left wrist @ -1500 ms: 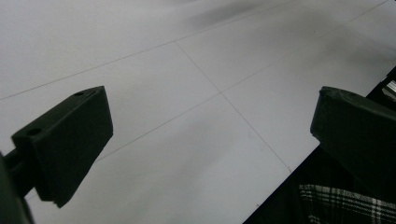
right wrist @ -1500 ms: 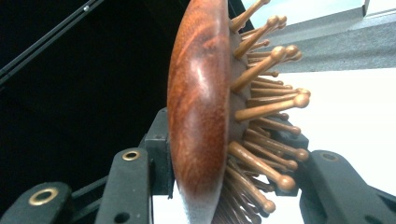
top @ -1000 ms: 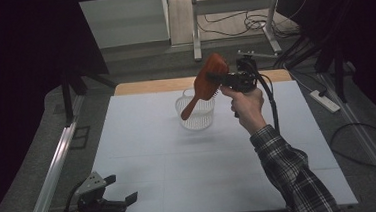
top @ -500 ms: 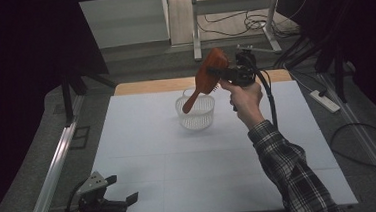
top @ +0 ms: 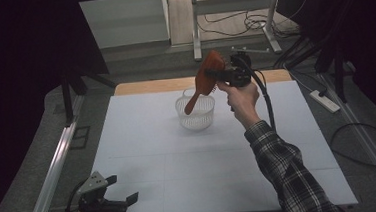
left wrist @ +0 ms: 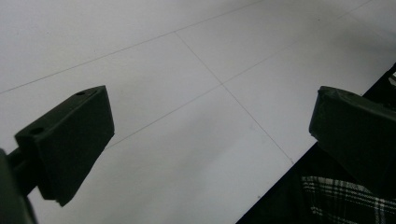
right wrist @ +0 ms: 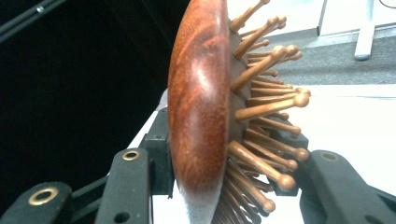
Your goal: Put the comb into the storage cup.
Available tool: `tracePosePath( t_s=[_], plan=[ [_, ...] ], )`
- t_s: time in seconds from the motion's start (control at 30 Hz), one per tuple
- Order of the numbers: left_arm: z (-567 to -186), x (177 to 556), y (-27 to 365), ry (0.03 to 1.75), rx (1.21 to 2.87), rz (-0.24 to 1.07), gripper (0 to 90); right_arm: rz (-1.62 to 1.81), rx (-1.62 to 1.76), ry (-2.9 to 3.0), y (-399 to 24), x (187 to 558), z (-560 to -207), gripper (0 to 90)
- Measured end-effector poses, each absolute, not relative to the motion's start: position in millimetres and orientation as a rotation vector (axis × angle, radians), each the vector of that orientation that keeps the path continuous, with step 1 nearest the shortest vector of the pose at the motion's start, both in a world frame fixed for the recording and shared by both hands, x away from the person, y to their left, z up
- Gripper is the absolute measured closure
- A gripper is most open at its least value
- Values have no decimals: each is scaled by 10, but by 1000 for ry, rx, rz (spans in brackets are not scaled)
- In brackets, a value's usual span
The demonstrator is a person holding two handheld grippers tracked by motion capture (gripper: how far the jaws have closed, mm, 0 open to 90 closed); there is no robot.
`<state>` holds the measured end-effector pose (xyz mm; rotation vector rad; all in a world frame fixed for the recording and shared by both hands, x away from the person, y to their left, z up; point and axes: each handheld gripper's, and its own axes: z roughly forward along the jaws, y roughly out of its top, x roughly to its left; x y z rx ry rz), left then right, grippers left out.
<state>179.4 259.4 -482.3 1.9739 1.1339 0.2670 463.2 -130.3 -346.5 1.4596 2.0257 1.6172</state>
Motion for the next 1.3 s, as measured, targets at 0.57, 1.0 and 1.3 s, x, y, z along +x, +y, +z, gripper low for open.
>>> tracePosePath(
  t_s=[0.57,1.0,1.3],
  plan=[
    [-4824,1794,2589,1134,1976,264,5,1578,1458,2059,-1213,4621,-3679,528],
    [-4825,1795,2596,1134,1970,260,6,1541,1453,2070,-1158,4603,-3821,527],
    [-4826,1795,2597,1130,1972,257,7,1510,1449,2083,-1089,4601,-3928,526]
  ],
)
